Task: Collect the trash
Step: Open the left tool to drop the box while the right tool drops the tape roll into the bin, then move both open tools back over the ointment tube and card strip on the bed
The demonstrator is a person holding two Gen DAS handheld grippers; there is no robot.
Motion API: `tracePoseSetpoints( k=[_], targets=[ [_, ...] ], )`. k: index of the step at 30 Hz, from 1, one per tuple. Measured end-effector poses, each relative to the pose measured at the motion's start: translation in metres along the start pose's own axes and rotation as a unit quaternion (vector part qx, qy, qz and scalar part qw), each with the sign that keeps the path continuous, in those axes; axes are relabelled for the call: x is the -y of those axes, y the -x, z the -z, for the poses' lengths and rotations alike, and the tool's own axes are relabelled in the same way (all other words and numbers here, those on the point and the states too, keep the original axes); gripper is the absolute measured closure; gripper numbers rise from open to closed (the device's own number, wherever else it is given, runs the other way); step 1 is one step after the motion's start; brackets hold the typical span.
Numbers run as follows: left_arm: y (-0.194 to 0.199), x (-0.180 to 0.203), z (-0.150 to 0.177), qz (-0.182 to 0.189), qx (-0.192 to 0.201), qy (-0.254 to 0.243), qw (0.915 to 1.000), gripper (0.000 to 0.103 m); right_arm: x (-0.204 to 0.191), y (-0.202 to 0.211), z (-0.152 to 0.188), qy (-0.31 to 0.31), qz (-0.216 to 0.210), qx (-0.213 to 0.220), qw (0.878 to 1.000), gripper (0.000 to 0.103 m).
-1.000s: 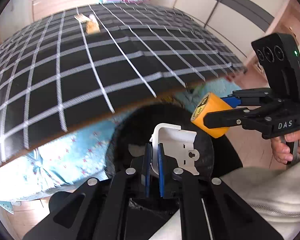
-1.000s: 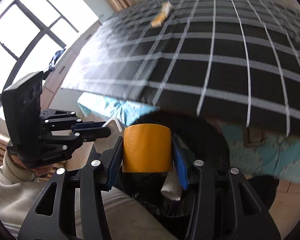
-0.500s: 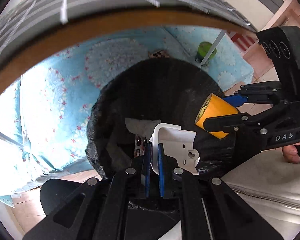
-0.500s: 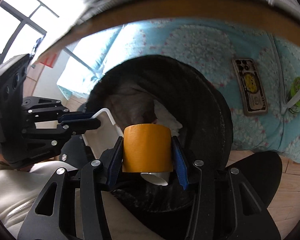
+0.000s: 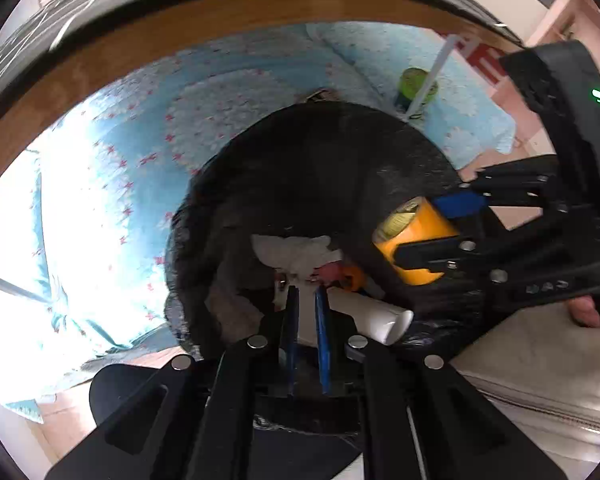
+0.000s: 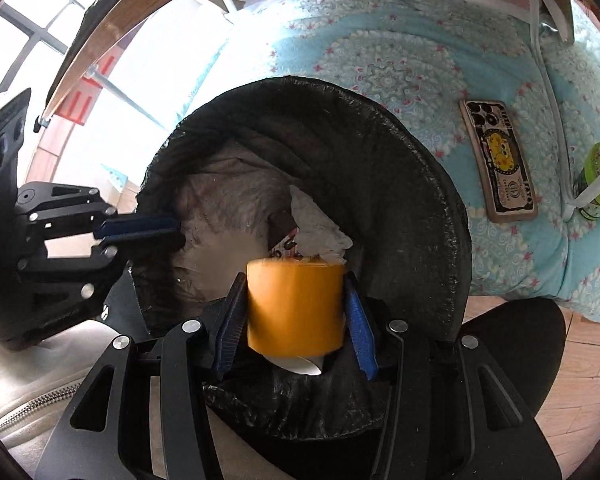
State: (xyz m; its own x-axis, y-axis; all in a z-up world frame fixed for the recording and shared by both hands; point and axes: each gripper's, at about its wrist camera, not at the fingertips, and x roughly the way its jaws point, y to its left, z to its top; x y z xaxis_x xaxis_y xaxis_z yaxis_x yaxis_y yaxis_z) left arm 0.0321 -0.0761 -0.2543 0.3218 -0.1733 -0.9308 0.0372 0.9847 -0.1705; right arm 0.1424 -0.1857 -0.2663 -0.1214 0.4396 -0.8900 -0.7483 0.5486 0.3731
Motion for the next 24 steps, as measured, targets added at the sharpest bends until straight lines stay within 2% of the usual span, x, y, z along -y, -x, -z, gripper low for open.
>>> tracePoseSetpoints(
  k=[6,9,12,13,14,21,24],
  targets=[
    [0.006,-0.001,0.001,0.002,0.004,0.000,1.0000,0.095,-0.002,0.004,-0.001,0.004,0.003,0.008,1.000,0.053],
    [0.015,-0.001,0.002,0.004,0.018,-0.003,0.9998,0.093,-0.004,0.011,-0.002,0.006,0.004,0.017,1.000,0.048],
    [0.023,-0.001,0.003,0.001,0.025,-0.002,0.9997,0.070,-0.006,0.020,-0.004,0.010,0.006,0.025,1.000,0.048],
    [0.026,-0.001,0.003,-0.003,0.031,-0.004,0.9995,0.056,-0.007,0.023,-0.005,0.011,0.006,0.028,1.000,0.048],
    [0.032,-0.001,0.003,-0.006,0.041,-0.006,0.9991,0.051,-0.008,0.027,-0.005,0.013,0.005,0.033,0.999,0.048],
    [0.067,0.003,-0.004,-0.005,0.081,-0.022,0.9965,0.051,-0.013,0.054,-0.011,0.024,-0.003,0.059,0.998,0.048],
    [0.085,0.006,-0.007,-0.021,0.090,-0.028,0.9953,0.051,-0.016,0.067,-0.014,0.028,-0.013,0.072,0.997,0.048]
  ],
)
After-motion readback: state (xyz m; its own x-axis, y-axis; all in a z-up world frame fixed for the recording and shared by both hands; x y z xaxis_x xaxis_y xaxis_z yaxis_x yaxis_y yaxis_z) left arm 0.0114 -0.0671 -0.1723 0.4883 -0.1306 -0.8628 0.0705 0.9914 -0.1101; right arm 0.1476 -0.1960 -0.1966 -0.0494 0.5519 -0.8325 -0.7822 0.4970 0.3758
